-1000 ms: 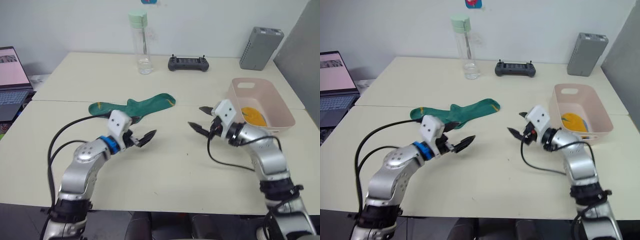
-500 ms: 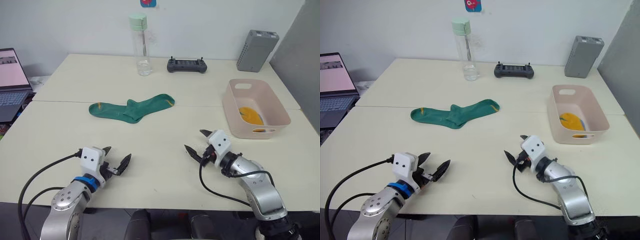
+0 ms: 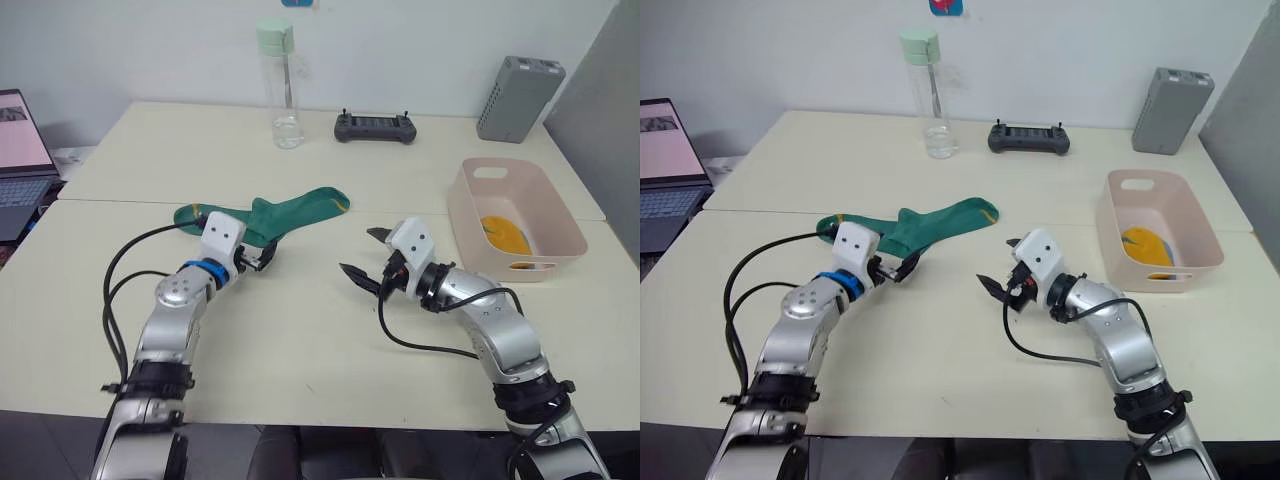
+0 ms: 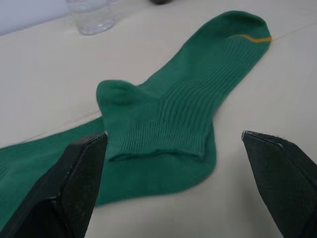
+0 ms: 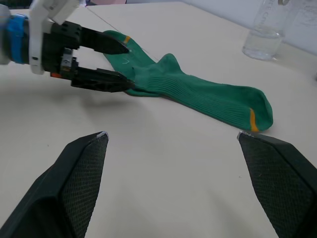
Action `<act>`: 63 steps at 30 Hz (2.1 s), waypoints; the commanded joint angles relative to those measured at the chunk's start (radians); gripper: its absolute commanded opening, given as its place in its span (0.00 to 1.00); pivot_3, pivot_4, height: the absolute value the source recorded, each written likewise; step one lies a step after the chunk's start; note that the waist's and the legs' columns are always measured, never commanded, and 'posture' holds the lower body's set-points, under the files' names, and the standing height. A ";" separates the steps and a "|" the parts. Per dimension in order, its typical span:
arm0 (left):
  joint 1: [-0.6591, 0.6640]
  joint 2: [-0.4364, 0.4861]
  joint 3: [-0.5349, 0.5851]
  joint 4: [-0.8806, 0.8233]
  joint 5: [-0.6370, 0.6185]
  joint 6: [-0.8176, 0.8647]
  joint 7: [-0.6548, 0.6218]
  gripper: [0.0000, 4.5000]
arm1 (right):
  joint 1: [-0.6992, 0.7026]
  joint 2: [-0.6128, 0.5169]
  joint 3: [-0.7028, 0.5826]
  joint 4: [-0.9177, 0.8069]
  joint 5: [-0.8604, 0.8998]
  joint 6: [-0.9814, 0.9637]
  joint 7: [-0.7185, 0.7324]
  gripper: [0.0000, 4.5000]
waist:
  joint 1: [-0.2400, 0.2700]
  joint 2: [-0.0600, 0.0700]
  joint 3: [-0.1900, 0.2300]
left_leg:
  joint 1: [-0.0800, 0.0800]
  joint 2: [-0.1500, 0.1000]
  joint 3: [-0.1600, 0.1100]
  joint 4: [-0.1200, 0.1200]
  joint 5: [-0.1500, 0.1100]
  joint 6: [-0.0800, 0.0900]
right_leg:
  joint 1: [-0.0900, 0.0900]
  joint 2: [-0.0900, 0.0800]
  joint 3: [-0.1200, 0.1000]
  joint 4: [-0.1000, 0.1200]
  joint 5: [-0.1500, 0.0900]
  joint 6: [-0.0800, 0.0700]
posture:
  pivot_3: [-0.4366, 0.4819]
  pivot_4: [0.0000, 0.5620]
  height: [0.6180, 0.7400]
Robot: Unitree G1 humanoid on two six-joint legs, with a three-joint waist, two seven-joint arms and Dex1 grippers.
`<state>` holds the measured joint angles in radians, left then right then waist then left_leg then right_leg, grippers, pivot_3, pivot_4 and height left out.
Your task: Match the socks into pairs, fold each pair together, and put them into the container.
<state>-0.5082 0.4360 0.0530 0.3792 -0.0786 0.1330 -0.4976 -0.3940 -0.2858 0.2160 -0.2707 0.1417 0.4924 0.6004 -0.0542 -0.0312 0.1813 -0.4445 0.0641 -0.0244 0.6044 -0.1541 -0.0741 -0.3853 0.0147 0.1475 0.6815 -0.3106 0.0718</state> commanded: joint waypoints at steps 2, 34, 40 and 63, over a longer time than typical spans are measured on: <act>-0.073 0.000 -0.009 0.131 0.021 -0.048 -0.003 1.00 | -0.009 0.006 -0.005 -0.053 0.012 0.007 -0.016 0.99 | -0.002 0.000 0.000 | -0.005 0.000 -0.001 0.000 0.000 0.000 | -0.004 0.000 -0.002 0.000 0.000 0.000 | 0.48 0.27 1.00; -0.231 0.025 0.029 0.341 -0.017 -0.119 -0.125 0.01 | -0.027 0.004 0.025 -0.041 -0.012 -0.006 -0.040 1.00 | -0.001 0.000 0.000 | -0.006 0.000 -0.002 0.004 0.001 0.000 | -0.003 0.000 -0.003 0.001 0.002 0.004 | 0.48 0.27 1.00; -0.211 0.043 0.020 0.313 -0.011 -0.108 -0.157 0.35 | -0.028 0.002 0.030 -0.038 -0.011 -0.006 -0.035 1.00 | -0.002 0.000 0.000 | -0.006 0.000 -0.002 0.004 0.001 0.000 | -0.003 0.000 -0.003 0.001 0.002 0.004 | 0.48 0.27 1.00; -0.320 0.036 -0.009 0.472 0.032 -0.167 -0.171 0.01 | -0.028 0.000 0.035 -0.044 -0.017 -0.003 -0.046 1.00 | -0.001 0.000 0.000 | -0.006 0.000 -0.002 0.004 0.001 0.000 | -0.003 0.000 -0.003 0.001 0.002 0.004 | 0.48 0.27 1.00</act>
<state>-0.8045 0.4648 0.0333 0.8559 -0.0410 -0.0114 -0.6664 -0.4124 -0.2844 0.2581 -0.2799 0.1288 0.5074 0.5611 -0.0552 -0.0312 0.1813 -0.4502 0.0642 -0.0264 0.6085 -0.1526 -0.0738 -0.3882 0.0147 0.1441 0.6821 -0.3083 0.0756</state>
